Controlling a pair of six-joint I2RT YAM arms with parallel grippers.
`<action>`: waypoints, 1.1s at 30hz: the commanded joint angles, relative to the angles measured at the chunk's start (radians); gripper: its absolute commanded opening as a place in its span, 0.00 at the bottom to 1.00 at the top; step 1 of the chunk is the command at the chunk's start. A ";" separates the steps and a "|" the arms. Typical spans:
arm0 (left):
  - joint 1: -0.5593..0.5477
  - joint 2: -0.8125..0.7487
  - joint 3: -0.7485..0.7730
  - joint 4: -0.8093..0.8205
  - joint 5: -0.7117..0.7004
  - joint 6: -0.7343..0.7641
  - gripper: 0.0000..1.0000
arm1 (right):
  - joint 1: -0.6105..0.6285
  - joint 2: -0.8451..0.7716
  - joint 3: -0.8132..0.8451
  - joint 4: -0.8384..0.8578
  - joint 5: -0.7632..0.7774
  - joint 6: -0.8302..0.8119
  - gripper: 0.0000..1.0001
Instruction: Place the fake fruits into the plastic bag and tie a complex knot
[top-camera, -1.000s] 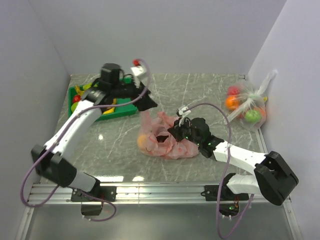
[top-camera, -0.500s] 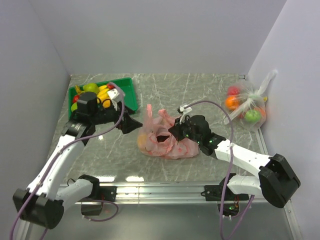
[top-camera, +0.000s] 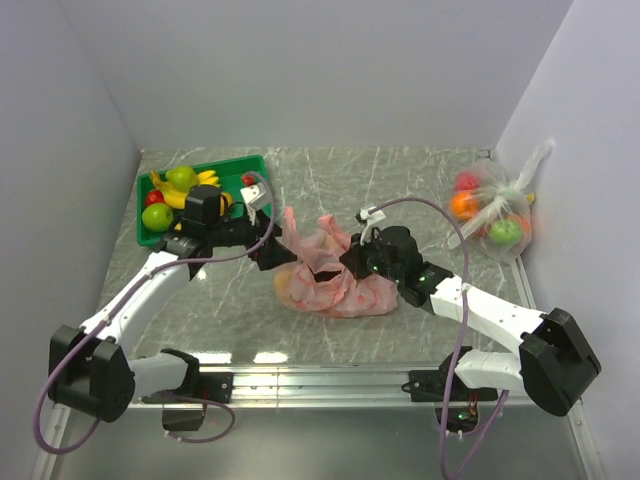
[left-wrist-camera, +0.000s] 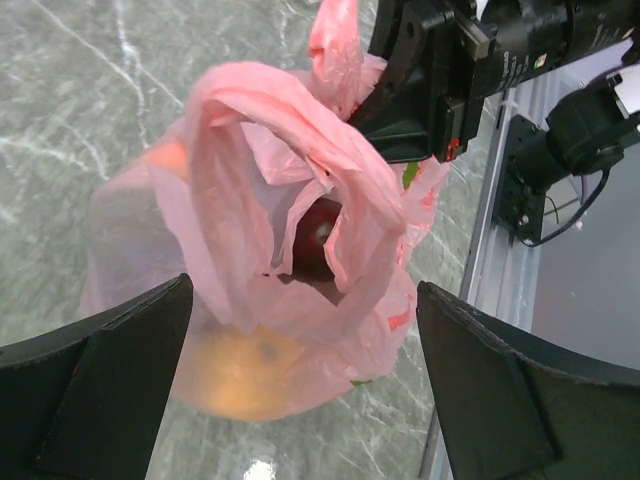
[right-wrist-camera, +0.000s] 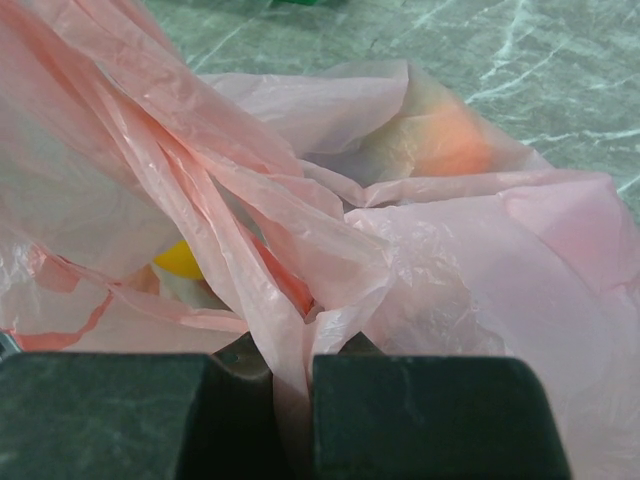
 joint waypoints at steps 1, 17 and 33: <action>-0.028 0.039 -0.014 0.110 0.050 0.024 0.99 | -0.007 -0.015 0.059 -0.023 0.015 -0.004 0.00; -0.248 0.293 0.332 -0.462 0.208 0.717 0.01 | -0.007 0.141 0.279 -0.287 -0.163 -0.134 0.00; -0.236 0.337 0.408 -0.649 0.157 0.854 0.01 | -0.200 -0.010 0.303 -0.513 -0.460 -0.312 0.74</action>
